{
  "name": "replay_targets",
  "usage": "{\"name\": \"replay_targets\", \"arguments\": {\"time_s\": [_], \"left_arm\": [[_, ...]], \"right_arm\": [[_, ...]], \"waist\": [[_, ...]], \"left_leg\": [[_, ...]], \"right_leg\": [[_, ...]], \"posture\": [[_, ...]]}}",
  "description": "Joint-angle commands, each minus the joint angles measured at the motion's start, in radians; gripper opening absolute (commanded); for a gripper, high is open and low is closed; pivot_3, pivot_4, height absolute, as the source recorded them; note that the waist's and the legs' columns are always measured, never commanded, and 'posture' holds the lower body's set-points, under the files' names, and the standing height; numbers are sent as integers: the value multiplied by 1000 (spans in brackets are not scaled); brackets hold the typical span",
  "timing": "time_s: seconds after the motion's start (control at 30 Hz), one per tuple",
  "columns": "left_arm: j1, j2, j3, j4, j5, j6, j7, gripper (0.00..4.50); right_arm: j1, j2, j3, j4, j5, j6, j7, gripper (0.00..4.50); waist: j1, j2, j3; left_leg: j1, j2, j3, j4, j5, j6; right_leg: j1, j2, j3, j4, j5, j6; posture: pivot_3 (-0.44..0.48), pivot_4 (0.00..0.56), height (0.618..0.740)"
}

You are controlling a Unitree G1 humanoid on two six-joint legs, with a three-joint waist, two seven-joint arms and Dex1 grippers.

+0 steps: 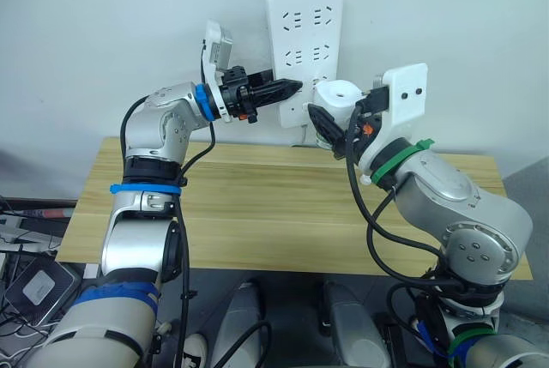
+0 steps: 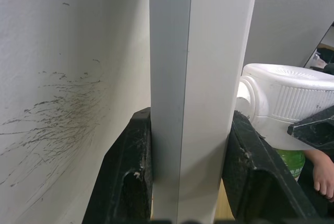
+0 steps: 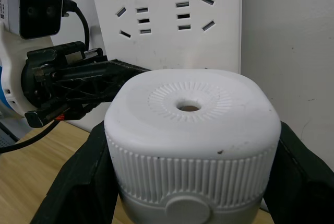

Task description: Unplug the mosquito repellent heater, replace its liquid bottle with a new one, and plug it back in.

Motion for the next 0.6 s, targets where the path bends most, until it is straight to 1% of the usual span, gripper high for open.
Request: {"name": "replay_targets", "arguments": {"time_s": [0.03,0.43,0.6], "left_arm": [[2,-19,-3,-56,-11,-18,5,1365],[68,-75,-14,-167,-17,-43,74,1365],[86,-74,-20,-202,-28,-28,74,1365]], "right_arm": [[-25,20,8,-7,-24,-9,-5,3114],[-31,80,80,64,-165,-55,-14,3114],[-36,43,117,99,-227,-54,17,3114]], "waist": [[0,0,0],[-1,0,0],[-2,0,0]], "left_leg": [[0,0,0,0,0,0],[0,0,0,0,1,-1],[0,0,0,0,0,-1]], "right_leg": [[0,0,0,0,0,0],[0,-2,1,0,0,0],[0,-2,1,0,0,0]], "posture": [[-4,311,740],[7,306,740],[11,306,740]]}}
